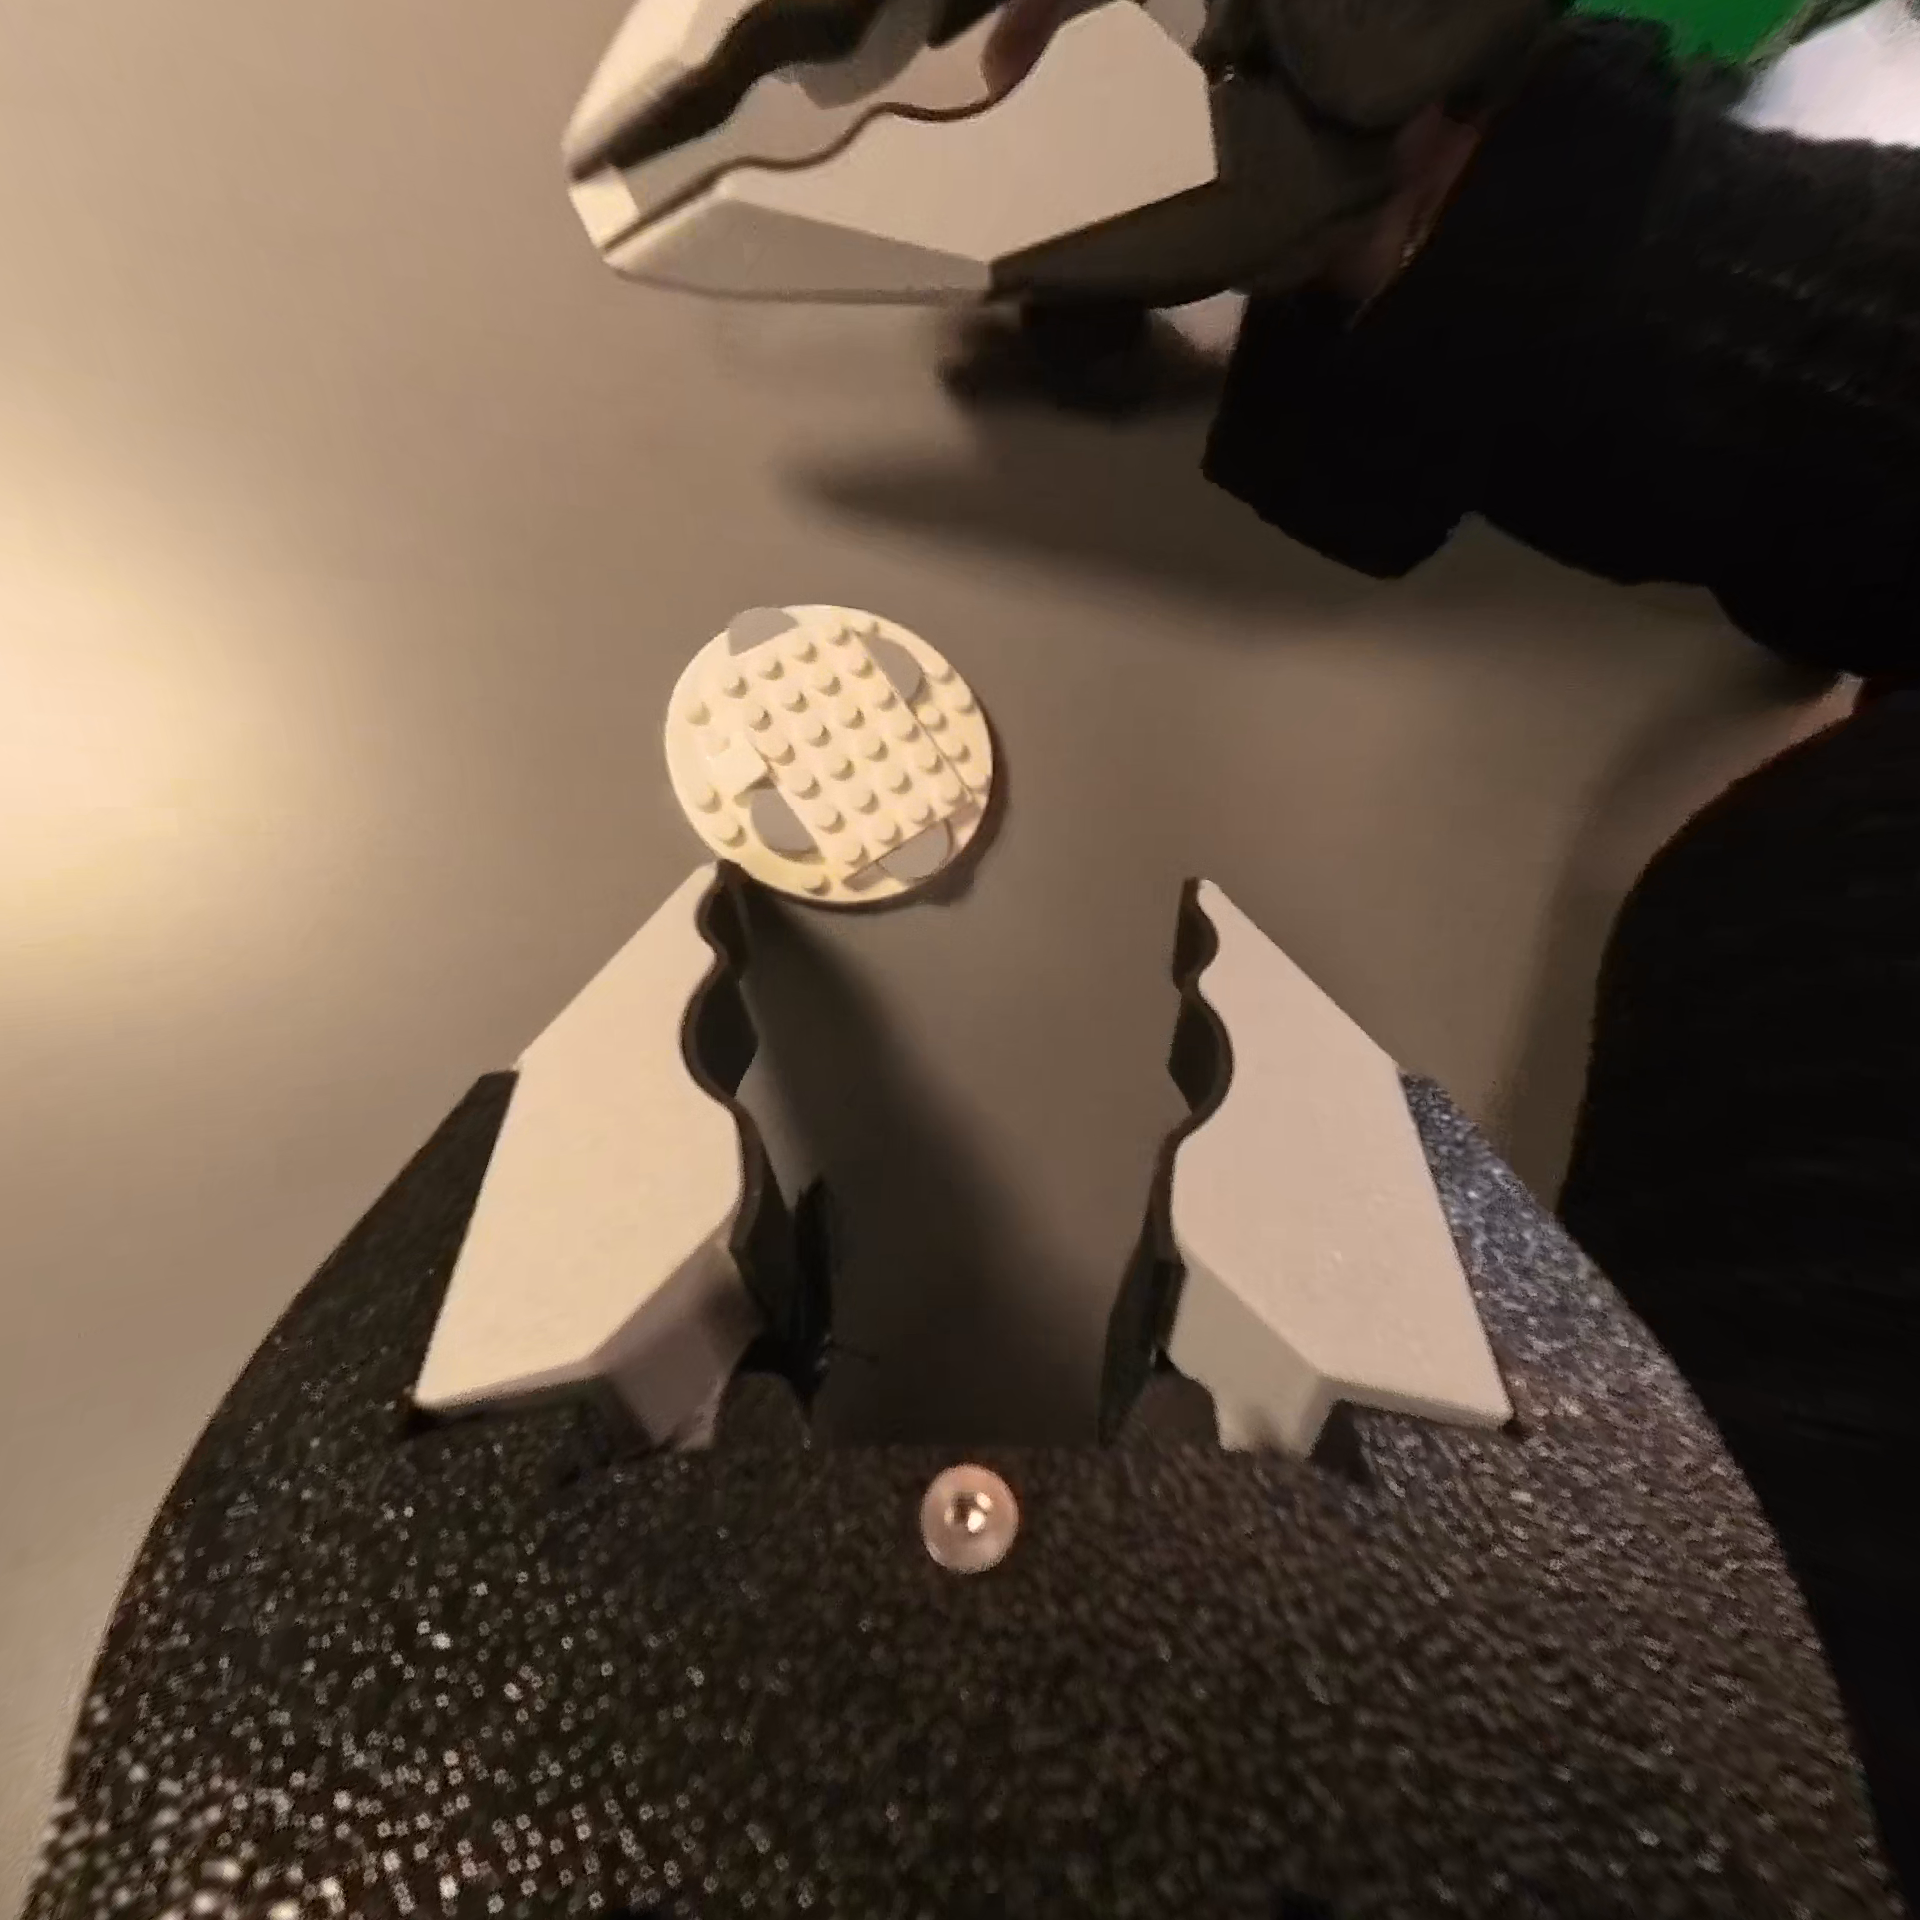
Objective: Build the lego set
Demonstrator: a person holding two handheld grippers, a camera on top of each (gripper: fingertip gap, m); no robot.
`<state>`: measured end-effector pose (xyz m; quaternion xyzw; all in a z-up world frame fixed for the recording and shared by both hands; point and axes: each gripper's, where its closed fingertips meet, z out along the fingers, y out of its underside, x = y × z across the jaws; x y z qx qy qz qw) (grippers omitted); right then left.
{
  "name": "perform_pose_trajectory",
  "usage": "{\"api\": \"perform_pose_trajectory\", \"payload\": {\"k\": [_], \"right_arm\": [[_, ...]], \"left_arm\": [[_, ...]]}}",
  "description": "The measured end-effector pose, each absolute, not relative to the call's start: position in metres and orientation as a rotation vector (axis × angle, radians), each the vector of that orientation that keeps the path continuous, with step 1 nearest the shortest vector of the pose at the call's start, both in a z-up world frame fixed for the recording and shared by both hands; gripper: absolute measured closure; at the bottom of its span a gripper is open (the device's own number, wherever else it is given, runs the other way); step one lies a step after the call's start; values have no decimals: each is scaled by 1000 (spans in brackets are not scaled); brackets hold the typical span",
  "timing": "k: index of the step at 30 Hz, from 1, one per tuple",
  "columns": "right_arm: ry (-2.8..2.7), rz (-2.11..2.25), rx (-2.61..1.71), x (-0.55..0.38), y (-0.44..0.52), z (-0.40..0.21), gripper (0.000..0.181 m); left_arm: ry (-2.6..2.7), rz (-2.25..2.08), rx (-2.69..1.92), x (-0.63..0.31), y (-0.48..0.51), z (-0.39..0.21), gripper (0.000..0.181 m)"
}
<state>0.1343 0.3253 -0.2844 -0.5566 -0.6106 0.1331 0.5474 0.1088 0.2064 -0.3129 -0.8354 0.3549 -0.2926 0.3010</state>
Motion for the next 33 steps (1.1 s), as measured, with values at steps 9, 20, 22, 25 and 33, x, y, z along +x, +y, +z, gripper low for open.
{"api": "perform_pose_trajectory", "payload": {"k": [9, 20, 22, 25, 33], "right_arm": [[-1321, 256, -1319, 151, 324, -272, 175], [-1253, 395, -1497, 171, 297, -273, 175], [-1213, 427, -1531, 176, 294, -272, 175], [-1187, 454, -1593, 183, 289, -276, 175], [-1170, 449, -1748, 193, 267, -287, 175]], "left_arm": [[970, -738, -2113, 118, 222, -300, 99], [1012, -950, -2105, 128, 236, -300, 91], [1038, -983, -2107, 131, 232, -302, 91], [1067, -992, -2126, 131, 224, -307, 91], [1087, -1115, -2147, 137, 181, -303, 93]]}}
